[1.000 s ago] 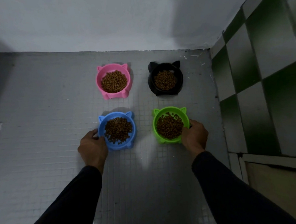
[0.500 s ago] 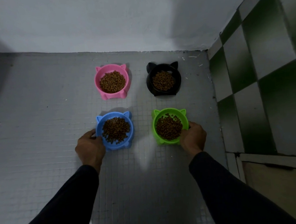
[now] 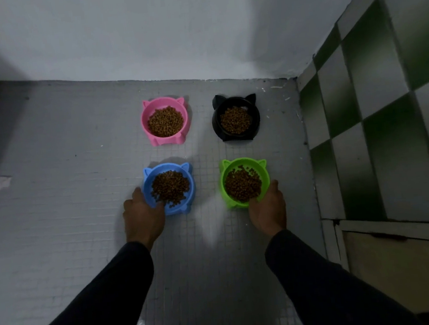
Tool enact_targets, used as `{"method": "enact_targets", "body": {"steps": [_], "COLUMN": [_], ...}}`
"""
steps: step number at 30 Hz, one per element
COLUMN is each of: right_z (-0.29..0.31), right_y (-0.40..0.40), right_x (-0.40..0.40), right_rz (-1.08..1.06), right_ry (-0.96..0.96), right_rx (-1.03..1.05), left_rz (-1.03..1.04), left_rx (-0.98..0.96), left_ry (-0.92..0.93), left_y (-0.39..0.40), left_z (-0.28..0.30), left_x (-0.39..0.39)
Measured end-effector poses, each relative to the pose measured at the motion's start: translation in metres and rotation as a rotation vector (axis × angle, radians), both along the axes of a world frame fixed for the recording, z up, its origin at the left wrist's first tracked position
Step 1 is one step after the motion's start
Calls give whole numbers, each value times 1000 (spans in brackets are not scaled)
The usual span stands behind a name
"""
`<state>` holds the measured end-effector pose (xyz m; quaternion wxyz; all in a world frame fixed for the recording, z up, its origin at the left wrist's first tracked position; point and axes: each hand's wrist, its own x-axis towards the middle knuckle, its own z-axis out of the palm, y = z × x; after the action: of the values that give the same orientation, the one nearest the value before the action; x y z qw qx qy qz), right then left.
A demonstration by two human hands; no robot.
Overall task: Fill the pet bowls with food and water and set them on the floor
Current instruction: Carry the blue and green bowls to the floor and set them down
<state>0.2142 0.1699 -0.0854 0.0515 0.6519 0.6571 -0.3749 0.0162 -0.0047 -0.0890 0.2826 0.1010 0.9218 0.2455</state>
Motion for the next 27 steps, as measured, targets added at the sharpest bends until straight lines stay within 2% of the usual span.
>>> {"method": "enact_targets", "body": {"steps": [3, 6, 13, 20, 27], "right_z": [16, 43, 136, 257, 417], "right_y": [-6, -7, -4, -11, -17], "right_x": [10, 15, 16, 17, 17], "right_rz": [98, 276, 697, 757, 764], "right_ry": [-40, -105, -229, -202, -182], "right_rx": [-27, -41, -117, -139, -93], "left_rz": [-97, -294, -668, -812, -896], "left_rx": [-89, -223, -462, -498, -522], "left_ry": [-42, -67, -113, -36, 64], "left_y": [-4, -7, -6, -2, -7], "left_z": [17, 42, 135, 267, 422], "left_x": [9, 12, 10, 17, 22]}}
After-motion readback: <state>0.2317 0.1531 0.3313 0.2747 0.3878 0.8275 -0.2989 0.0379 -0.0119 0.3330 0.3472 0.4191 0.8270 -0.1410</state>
